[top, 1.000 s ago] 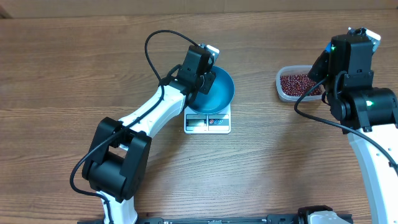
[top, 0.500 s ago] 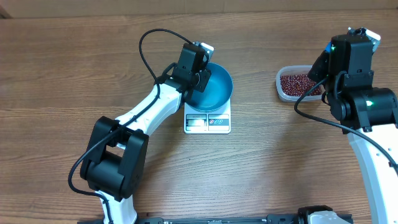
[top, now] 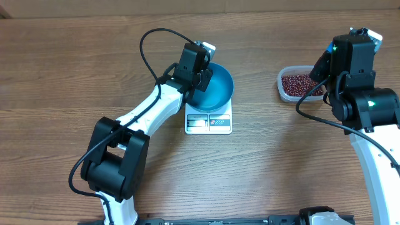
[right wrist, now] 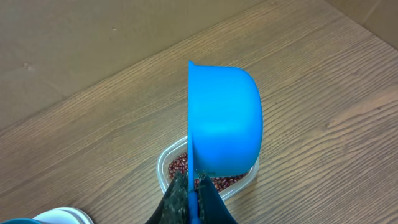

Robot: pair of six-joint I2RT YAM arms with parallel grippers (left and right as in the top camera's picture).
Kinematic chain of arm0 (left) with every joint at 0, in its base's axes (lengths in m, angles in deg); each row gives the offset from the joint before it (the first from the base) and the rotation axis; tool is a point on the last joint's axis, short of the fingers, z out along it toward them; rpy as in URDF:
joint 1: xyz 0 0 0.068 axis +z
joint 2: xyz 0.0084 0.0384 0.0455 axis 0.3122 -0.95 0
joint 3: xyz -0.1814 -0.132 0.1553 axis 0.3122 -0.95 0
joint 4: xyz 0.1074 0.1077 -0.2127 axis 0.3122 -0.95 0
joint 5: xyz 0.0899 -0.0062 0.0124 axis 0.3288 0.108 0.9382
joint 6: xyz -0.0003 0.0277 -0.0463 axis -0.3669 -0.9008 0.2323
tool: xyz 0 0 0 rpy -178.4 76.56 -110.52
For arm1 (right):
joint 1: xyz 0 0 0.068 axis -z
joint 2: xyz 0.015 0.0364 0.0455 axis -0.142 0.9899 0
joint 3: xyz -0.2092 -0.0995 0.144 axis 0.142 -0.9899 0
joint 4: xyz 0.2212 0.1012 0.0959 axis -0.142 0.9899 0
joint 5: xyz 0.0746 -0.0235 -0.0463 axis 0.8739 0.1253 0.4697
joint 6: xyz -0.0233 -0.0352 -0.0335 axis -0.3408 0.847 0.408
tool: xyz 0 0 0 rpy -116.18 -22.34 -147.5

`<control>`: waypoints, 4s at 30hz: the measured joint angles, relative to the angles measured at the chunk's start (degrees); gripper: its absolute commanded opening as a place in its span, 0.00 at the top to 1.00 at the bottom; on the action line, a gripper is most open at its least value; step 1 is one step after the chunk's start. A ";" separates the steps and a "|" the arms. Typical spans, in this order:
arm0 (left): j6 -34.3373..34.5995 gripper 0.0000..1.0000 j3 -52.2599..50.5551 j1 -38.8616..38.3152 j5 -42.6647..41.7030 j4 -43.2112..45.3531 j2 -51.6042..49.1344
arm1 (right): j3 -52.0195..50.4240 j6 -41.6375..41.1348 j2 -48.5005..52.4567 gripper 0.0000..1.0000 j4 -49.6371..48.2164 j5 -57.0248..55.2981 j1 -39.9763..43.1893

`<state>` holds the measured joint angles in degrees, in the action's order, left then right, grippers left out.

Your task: Scoop item into bowl and weigh 150g on scale

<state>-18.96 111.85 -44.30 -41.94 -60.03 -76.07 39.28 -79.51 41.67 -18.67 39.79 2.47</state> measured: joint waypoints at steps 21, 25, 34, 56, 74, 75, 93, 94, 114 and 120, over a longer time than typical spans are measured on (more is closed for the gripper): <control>-0.31 0.96 0.00 0.00 -0.02 2.21 0.00 | 0.00 0.00 0.00 0.96 0.02 0.00 0.00; -0.31 0.96 0.00 0.00 -0.02 3.04 0.00 | 0.00 0.00 0.00 0.96 0.02 0.00 0.00; -0.31 0.96 0.00 0.00 -0.04 3.06 0.00 | 0.00 0.00 0.02 0.96 -0.02 -0.02 0.00; -2.51 0.96 0.00 -2.03 -0.07 -5.14 7.32 | 0.00 0.02 0.02 0.96 0.04 -0.02 0.00; -6.86 0.96 0.55 -3.34 -11.87 -25.88 25.64 | 0.00 0.00 0.02 0.96 0.04 0.52 0.00; -7.28 0.96 0.55 -4.09 -11.76 -26.77 25.64 | 0.00 0.02 0.02 0.96 0.04 0.68 -0.02; -9.20 0.96 -2.05 -12.55 -6.93 -27.98 20.81 | 0.00 0.00 0.02 0.96 1.46 1.29 0.00; -9.20 0.96 -2.38 -12.57 -6.86 -27.80 19.69 | 0.00 0.00 0.02 0.96 1.53 1.29 0.00; -9.20 0.96 -3.13 -15.08 -4.11 -26.38 7.89 | 0.00 0.07 0.02 0.96 2.80 1.29 0.00; -9.09 0.96 -3.34 -15.17 -1.44 -24.79 5.75 | 0.00 0.04 0.02 0.96 2.80 1.27 0.00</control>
<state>-28.06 108.51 -59.47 -43.39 -84.81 -70.32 39.28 -79.46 41.70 -15.87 41.06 2.47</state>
